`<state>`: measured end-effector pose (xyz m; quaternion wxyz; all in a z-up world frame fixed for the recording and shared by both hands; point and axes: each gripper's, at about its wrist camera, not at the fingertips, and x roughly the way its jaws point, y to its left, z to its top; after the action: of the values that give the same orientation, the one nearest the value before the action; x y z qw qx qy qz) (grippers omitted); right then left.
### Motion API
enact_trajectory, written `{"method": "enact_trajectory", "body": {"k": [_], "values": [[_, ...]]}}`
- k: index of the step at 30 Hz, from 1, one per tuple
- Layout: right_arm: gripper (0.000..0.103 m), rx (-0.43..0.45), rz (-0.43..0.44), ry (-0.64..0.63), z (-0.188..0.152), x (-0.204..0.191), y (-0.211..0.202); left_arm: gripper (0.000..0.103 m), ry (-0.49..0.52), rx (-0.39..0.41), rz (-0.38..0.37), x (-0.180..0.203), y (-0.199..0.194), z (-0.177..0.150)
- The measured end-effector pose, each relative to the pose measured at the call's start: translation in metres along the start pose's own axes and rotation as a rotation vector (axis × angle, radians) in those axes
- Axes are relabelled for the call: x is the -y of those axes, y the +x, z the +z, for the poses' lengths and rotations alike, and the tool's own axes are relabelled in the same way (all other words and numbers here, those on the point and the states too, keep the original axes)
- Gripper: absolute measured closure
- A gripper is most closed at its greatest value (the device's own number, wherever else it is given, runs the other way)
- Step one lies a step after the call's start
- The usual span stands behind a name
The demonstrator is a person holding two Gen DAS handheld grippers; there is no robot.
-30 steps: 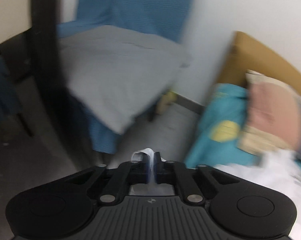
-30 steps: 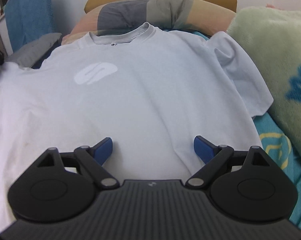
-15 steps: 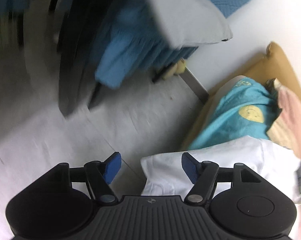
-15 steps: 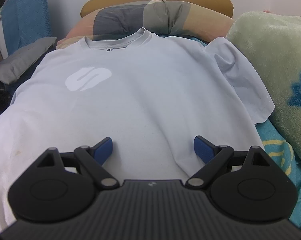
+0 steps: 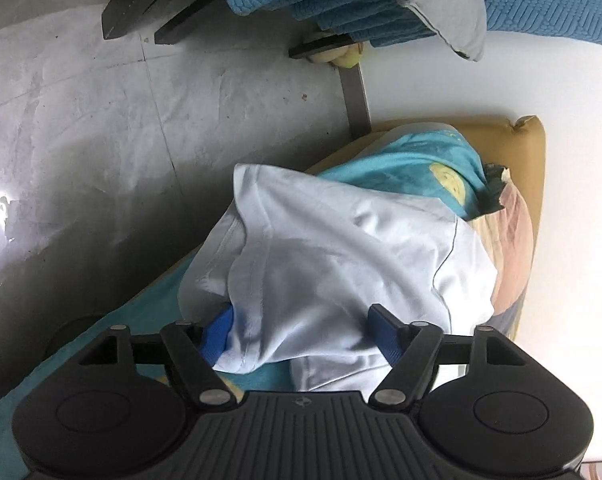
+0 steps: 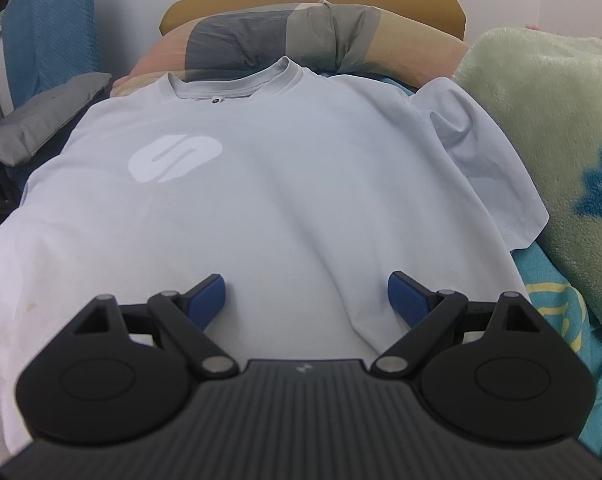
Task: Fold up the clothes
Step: 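Open the left gripper and release the T-shirt side onto the bed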
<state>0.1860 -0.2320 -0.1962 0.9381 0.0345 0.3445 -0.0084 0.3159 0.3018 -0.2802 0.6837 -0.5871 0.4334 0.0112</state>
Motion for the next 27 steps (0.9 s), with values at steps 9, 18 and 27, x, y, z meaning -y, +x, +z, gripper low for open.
{"method": "enact_trajectory", "body": {"k": [9,18,27], "values": [[0.012,0.004,0.000,-0.002,0.000,0.001,0.001,0.097,0.349,0.228,0.261,0.069,-0.012,0.010],[0.012,0.009,0.015,0.006,0.002,0.005,0.000,0.054,0.678,0.331,0.534,0.110,-0.015,-0.035],[0.015,0.060,0.063,0.019,0.010,0.008,-0.020,0.023,0.944,0.362,0.475,0.162,-0.087,-0.167]]}}
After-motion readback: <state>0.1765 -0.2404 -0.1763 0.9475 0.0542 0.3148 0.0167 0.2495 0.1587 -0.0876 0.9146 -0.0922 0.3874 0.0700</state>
